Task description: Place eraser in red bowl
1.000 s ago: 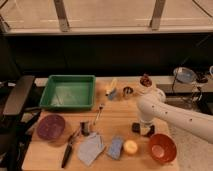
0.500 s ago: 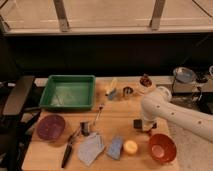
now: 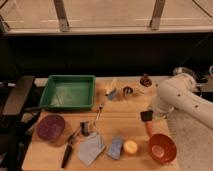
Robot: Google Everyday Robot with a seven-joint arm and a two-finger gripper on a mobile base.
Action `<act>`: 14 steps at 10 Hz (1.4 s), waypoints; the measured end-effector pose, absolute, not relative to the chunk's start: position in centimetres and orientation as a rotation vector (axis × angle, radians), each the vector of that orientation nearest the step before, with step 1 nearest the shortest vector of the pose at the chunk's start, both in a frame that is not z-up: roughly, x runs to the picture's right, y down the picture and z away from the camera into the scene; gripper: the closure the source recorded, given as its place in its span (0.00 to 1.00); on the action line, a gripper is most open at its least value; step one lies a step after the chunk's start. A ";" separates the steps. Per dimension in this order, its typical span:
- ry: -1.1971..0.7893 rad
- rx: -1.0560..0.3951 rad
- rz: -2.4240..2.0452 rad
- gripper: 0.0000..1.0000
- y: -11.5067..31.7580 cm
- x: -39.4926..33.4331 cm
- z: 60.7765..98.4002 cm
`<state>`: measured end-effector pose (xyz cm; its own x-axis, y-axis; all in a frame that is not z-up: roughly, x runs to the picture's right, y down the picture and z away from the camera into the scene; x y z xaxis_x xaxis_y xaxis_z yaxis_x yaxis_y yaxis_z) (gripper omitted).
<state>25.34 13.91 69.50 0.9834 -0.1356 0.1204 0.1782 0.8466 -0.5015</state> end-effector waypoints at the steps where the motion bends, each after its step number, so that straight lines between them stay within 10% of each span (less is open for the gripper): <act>1: -0.089 -0.545 -0.199 0.90 14.6 26.0 68.1; 8: -0.105 -0.698 -0.317 0.28 23.8 30.1 63.2; 14: -0.146 -0.742 -0.333 0.24 24.7 29.4 64.4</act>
